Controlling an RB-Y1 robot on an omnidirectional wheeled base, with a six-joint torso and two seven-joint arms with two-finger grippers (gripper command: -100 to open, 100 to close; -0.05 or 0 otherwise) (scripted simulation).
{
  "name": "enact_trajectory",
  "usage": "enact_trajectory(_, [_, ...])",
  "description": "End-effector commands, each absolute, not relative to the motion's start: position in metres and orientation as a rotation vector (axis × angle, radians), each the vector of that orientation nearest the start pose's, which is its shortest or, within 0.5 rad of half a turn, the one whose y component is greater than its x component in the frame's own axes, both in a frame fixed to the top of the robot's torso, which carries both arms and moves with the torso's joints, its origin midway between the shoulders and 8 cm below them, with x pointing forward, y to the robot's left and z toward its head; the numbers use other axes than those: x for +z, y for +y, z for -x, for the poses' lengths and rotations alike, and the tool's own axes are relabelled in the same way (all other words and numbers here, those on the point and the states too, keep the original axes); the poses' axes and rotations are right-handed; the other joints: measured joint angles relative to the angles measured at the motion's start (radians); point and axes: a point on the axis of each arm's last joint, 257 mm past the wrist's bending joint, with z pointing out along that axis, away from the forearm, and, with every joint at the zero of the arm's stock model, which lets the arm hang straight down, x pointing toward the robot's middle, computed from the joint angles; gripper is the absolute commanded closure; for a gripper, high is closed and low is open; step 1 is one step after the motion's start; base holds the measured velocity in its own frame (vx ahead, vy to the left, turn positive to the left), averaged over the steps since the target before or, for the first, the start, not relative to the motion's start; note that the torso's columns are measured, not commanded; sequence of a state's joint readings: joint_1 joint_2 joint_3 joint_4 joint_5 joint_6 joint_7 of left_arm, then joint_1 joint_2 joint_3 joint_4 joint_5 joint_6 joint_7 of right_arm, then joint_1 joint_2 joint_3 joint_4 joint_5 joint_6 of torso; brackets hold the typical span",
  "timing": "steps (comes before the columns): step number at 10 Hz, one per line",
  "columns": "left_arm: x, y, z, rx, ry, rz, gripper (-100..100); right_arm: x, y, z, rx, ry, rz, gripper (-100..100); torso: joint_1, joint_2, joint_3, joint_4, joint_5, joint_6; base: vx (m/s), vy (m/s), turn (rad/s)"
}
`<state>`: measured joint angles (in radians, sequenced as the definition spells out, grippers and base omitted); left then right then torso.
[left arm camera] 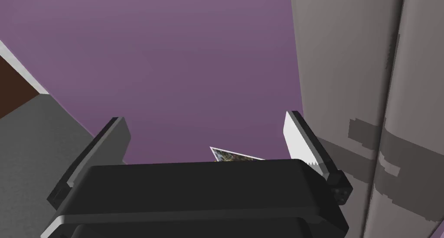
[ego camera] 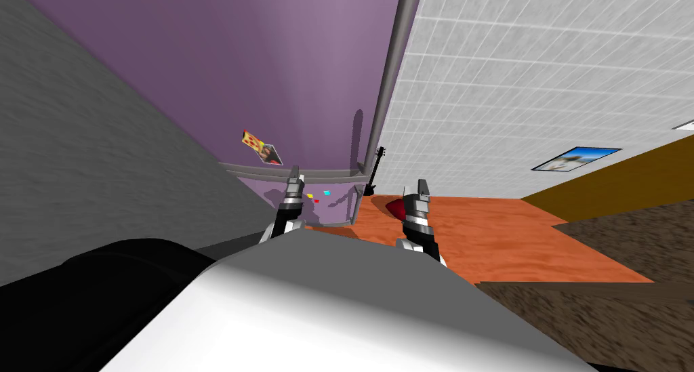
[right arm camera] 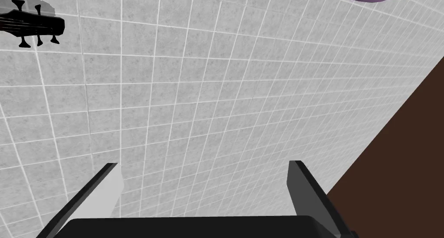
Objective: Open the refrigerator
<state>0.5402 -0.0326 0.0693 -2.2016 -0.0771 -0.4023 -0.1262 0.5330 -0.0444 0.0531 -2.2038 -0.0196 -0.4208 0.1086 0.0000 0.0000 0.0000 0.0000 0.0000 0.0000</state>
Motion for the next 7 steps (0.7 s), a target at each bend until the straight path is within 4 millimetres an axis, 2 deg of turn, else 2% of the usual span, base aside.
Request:
enact_trajectory(1, [-0.0451, 0.3124, -0.3624, -1.002, 0.806, 0.741, 0, -0.0393, -0.2685, -0.3681, 1.211, 0.802, -0.745, 0, 0.0, 0.04, -0.082, 0.041, 0.0, 0.0, 0.0, 0.0, 0.0])
enact_trajectory(7, [-0.0449, 0.3124, -0.3624, -1.002, 0.806, 0.741, 0, -0.0392, -0.2685, -0.368, 1.211, 0.801, -0.745, 0, 0.0, 0.47, -0.939, 0.47, 0.0, 0.0, 0.0, 0.0, 0.0])
